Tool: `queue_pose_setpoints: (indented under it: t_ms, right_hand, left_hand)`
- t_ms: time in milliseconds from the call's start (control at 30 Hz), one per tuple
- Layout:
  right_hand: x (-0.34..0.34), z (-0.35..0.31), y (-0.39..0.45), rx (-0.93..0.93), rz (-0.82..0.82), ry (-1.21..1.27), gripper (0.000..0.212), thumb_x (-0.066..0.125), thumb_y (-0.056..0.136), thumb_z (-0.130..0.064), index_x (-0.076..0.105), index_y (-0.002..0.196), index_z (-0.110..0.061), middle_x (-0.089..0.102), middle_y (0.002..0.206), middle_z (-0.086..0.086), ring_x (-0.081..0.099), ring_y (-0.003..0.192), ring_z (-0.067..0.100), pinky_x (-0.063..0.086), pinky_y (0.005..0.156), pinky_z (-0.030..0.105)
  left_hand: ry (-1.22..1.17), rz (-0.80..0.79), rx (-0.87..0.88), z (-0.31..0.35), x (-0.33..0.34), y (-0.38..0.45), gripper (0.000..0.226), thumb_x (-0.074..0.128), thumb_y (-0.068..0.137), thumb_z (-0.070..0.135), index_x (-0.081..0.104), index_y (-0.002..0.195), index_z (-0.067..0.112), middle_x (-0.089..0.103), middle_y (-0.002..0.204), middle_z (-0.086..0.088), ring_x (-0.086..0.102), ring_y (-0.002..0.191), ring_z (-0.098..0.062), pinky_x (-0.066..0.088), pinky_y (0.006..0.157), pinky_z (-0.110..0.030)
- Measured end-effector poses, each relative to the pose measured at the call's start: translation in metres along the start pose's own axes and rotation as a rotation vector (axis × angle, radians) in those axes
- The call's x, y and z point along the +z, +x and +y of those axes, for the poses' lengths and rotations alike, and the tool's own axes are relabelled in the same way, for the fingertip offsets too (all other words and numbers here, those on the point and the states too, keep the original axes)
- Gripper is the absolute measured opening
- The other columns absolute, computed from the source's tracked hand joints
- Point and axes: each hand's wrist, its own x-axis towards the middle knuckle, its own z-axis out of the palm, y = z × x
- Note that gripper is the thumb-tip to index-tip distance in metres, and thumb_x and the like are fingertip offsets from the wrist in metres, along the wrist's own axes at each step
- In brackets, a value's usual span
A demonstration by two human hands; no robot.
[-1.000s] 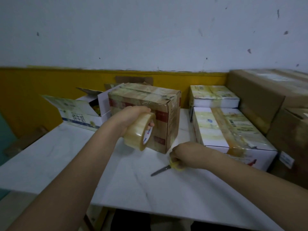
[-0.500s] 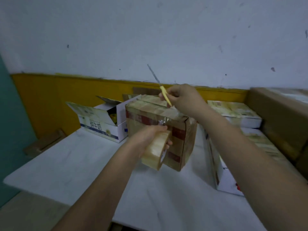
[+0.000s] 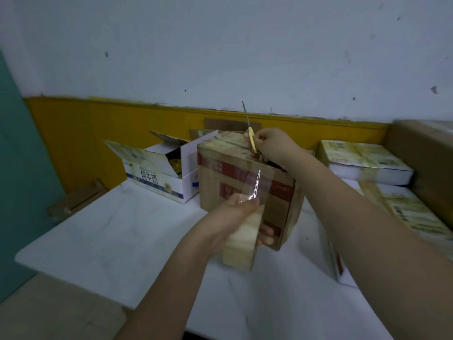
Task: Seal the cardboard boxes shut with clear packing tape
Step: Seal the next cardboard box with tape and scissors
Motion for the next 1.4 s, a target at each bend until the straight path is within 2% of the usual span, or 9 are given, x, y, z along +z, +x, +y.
queue_pose_setpoints:
  t_ms: [200, 333, 533, 633, 767, 867, 1033, 1167, 1400]
  right_hand:
    - [-0.003, -0.005, -0.006, -0.019, -0.018, -0.070, 0.038, 0.052, 0.101, -0.038, 0.069, 0.101, -0.004, 0.075, 0.095, 0.009, 0.068, 0.078, 0.022, 0.050, 0.065, 0.036]
    - [-0.013, -0.021, -0.027, -0.071, -0.039, -0.089, 0.039, 0.048, 0.101, -0.047, 0.067, 0.110, -0.014, 0.070, 0.105, 0.004, 0.064, 0.080, 0.020, 0.052, 0.068, 0.034]
    - [-0.078, -0.046, -0.125, -0.233, -0.178, -0.295, 0.028, 0.049, 0.095, -0.059, 0.066, 0.087, -0.038, 0.059, 0.071, -0.022, 0.050, 0.058, -0.003, 0.038, 0.056, 0.017]
    - [-0.099, -0.038, -0.180, -0.062, -0.418, -0.454, 0.033, 0.049, 0.084, -0.068, 0.065, 0.101, -0.045, 0.062, 0.085, -0.019, 0.056, 0.059, -0.004, 0.044, 0.049, 0.015]
    - [-0.098, -0.005, -0.196, 0.168, -0.558, -0.586, 0.065, 0.046, 0.066, -0.086, 0.069, 0.102, -0.038, 0.067, 0.106, -0.002, 0.066, 0.091, 0.022, 0.058, 0.065, 0.031]
    - [-0.086, 0.014, -0.184, 0.235, -0.542, -0.560, 0.075, 0.046, 0.068, -0.087, 0.072, 0.105, -0.027, 0.067, 0.113, 0.005, 0.065, 0.094, 0.026, 0.058, 0.063, 0.030]
    - [-0.063, 0.023, -0.167, 0.214, -0.488, -0.428, 0.062, 0.052, 0.071, -0.084, 0.075, 0.079, -0.027, 0.057, 0.068, -0.005, 0.049, 0.058, 0.013, 0.041, 0.051, 0.026]
    - [-0.046, 0.028, -0.155, 0.194, -0.417, -0.354, 0.078, 0.053, 0.071, -0.084, 0.075, 0.088, -0.012, 0.065, 0.074, 0.003, 0.053, 0.061, 0.012, 0.042, 0.051, 0.023]
    - [-0.035, 0.045, -0.152, 0.100, -0.296, -0.353, 0.034, 0.067, 0.083, -0.060, 0.080, 0.078, -0.029, 0.070, 0.063, -0.006, 0.057, 0.057, 0.000, 0.050, 0.060, 0.028]
  left_hand:
    - [0.064, -0.020, 0.024, -0.005, 0.007, 0.007, 0.029, 0.047, 0.106, 0.036, 0.058, 0.101, 0.011, 0.070, 0.072, -0.016, 0.068, 0.063, -0.031, 0.056, 0.055, -0.033]
    - [0.017, 0.013, 0.066, -0.013, 0.005, 0.007, 0.026, 0.053, 0.104, 0.034, 0.055, 0.112, 0.010, 0.070, 0.081, -0.020, 0.068, 0.061, -0.030, 0.056, 0.054, -0.033]
    - [-0.006, -0.037, 0.030, -0.015, -0.006, 0.007, 0.020, 0.057, 0.102, 0.033, 0.054, 0.109, 0.015, 0.071, 0.085, -0.021, 0.068, 0.064, -0.030, 0.053, 0.066, -0.038]
    - [-0.010, -0.073, 0.041, -0.016, -0.008, 0.012, 0.018, 0.057, 0.102, 0.032, 0.055, 0.103, 0.014, 0.069, 0.084, -0.021, 0.067, 0.062, -0.029, 0.052, 0.065, -0.036]
    - [-0.018, -0.102, 0.048, -0.019, -0.015, 0.018, 0.022, 0.064, 0.097, 0.034, 0.056, 0.103, 0.014, 0.068, 0.088, -0.022, 0.066, 0.066, -0.030, 0.051, 0.070, -0.039]
    - [-0.035, -0.103, 0.044, -0.022, -0.017, 0.019, 0.024, 0.065, 0.097, 0.034, 0.056, 0.107, 0.013, 0.067, 0.090, -0.024, 0.065, 0.068, -0.030, 0.049, 0.075, -0.041]
    - [-0.014, -0.101, 0.041, -0.019, -0.015, 0.019, 0.023, 0.060, 0.100, 0.032, 0.054, 0.107, 0.011, 0.067, 0.088, -0.024, 0.065, 0.065, -0.029, 0.050, 0.072, -0.040]
    - [0.026, -0.112, 0.033, -0.015, -0.015, 0.019, 0.025, 0.058, 0.101, 0.032, 0.052, 0.112, 0.010, 0.067, 0.087, -0.022, 0.066, 0.064, -0.029, 0.053, 0.066, -0.038]
    - [0.032, -0.079, 0.044, -0.017, -0.016, 0.014, 0.022, 0.059, 0.100, 0.028, 0.059, 0.111, 0.008, 0.070, 0.094, -0.027, 0.068, 0.067, -0.028, 0.056, 0.067, -0.037]
